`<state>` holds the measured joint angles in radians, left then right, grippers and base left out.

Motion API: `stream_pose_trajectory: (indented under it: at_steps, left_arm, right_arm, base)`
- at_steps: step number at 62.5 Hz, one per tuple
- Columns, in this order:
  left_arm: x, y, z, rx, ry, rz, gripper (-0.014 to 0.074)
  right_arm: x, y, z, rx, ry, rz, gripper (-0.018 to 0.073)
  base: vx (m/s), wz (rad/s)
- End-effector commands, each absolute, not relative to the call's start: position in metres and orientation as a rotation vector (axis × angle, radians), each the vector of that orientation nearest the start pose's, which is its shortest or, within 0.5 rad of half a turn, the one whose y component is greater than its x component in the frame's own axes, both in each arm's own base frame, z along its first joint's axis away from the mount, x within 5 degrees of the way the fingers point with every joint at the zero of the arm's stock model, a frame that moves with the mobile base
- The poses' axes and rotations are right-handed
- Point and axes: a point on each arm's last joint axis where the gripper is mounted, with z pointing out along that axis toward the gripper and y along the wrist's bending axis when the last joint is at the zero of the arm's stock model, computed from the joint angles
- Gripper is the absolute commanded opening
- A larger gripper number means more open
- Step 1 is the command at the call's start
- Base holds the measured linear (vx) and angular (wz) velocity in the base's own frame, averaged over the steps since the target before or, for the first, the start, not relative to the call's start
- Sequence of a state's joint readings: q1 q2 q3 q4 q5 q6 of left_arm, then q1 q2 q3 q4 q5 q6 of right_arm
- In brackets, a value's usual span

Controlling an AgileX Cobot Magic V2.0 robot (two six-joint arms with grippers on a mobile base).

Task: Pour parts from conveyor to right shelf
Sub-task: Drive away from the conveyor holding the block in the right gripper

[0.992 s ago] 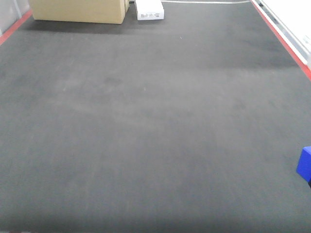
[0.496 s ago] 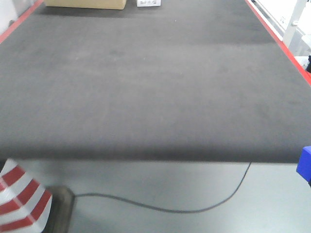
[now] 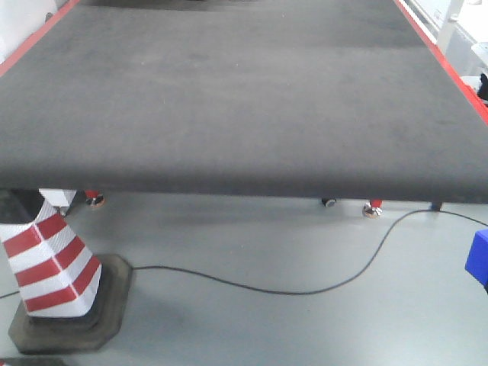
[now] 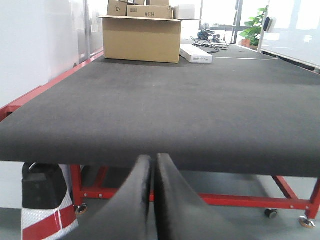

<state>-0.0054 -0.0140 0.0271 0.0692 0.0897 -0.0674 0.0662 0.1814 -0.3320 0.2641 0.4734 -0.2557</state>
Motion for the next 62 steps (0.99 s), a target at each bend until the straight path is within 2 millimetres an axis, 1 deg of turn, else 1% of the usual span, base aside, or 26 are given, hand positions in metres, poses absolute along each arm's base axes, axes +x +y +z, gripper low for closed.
stream_pose_trajectory:
  at_steps: [1, 22, 35, 46, 62]
  left_arm:
    - [0.0567, -0.0002, 0.1940, 0.000, 1.526, -0.007, -0.0006]
    - [0.0567, -0.0002, 0.1940, 0.000, 1.526, -0.007, -0.0006]
    - [0.0567, -0.0002, 0.1940, 0.000, 1.526, -0.007, -0.0006]
    - [0.0567, -0.0002, 0.1940, 0.000, 1.526, -0.007, -0.0006]
    - [0.0567, -0.0002, 0.1940, 0.000, 1.526, -0.007, -0.0006]
  right_arm:
    - [0.0563, 0.0132, 0.2872, -0.139, 1.695, 0.133, -0.0006]
    - [0.0563, 0.0132, 0.2872, -0.139, 1.695, 0.133, -0.0006]
    - [0.0563, 0.0132, 0.2872, -0.139, 1.695, 0.133, -0.0006]
    - [0.0563, 0.0132, 0.2872, -0.139, 1.695, 0.133, -0.0006]
    - [0.0563, 0.0132, 0.2872, -0.139, 1.695, 0.133, -0.0006]
  base:
    - [-0.26, -0.02]
    - [-0.18, -0.07]
    - [-0.08, -0.29]
    - [-0.10, -0.68]
    - [-0.16, -1.00]
